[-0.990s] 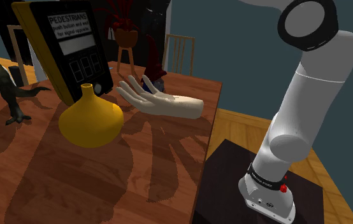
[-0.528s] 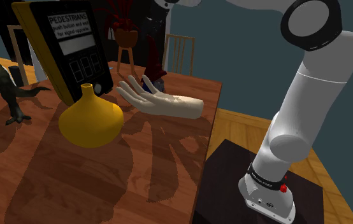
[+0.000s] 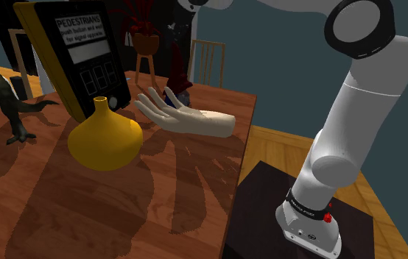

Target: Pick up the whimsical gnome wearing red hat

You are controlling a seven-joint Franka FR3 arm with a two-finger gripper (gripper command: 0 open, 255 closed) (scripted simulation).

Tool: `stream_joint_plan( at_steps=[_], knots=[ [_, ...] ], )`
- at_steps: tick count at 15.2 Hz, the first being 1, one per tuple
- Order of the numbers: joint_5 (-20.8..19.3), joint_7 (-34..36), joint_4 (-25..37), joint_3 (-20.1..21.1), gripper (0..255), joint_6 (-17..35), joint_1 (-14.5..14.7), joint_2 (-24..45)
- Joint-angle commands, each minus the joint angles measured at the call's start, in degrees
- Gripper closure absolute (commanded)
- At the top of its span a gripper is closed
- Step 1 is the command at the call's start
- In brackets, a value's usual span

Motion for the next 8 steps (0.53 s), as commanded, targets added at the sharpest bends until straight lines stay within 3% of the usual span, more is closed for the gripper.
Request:
stream_joint_plan(
  at_steps=[1, 8],
  knots=[
    [0.0, 0.0, 0.0, 0.0, 255, 0.0, 0.0, 0.0],
    [0.1, 0.0, 5.1, 0.0, 255, -4.3, 0.0, 0.9]
  ],
)
